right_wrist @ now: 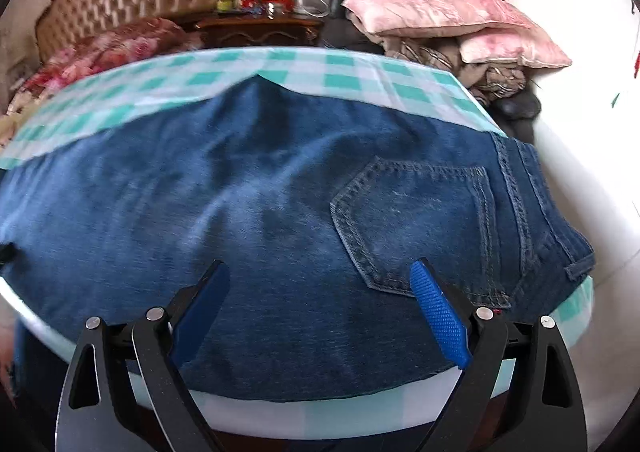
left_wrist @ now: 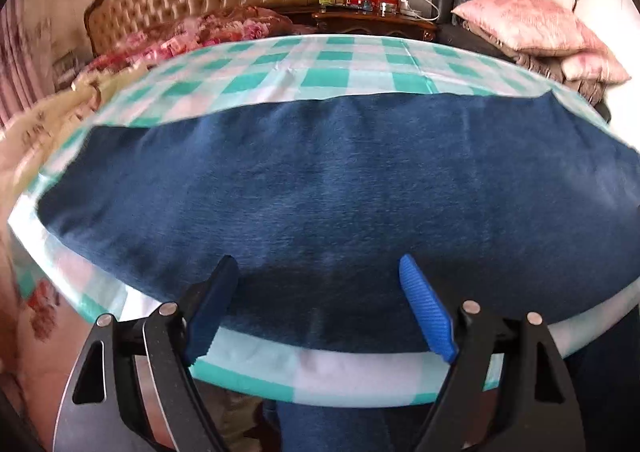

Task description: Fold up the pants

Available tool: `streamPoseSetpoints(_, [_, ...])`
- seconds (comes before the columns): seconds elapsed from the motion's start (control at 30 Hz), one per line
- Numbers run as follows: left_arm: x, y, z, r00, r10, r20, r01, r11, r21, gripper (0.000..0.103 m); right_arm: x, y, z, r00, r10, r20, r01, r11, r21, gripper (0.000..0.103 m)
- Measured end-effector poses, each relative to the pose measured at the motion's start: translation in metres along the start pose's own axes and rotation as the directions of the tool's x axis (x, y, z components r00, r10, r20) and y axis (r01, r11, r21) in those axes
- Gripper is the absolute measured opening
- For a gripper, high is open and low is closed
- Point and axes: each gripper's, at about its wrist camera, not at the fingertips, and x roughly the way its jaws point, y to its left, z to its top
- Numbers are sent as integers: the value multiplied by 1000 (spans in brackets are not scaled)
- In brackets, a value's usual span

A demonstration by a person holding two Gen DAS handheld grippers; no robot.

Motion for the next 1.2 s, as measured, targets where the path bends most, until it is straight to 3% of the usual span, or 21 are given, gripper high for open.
streamPoseSetpoints(0.07, [-4,7,-3,1000,20,-7,-20,1000,-15,83,10,-4,-6,999,18,-43,-18,1000,0,88])
streamPoseSetpoints(0.3, [-6,41,3,994,103,-38,-106,990,-95,77,15,-10,-11,996,53,-65,-51,998,31,91])
streamPoseSetpoints(0.43, [-5,55,5,988,144,-54,-150,981,-124,69,15,-9,-12,996,61,-65,-59,998,32,92])
streamPoseSetpoints(0.6, [-6,64,4,985,163,-63,-170,976,-135,68,16,-10,-12,996,64,-68,-62,998,34,92])
streamPoseSetpoints(0.8, [-7,91,2,971,217,-95,-233,950,-208,70,16,-9,-11,996,65,-66,-63,997,35,92])
streamPoseSetpoints(1.1, [-10,102,-1,968,231,-102,-249,939,-237,70,16,-9,-12,996,65,-65,-63,997,34,92])
streamPoseSetpoints(1.2, [-10,106,-2,968,226,-107,-246,938,-245,75,17,-9,-11,995,72,-72,-70,997,30,92])
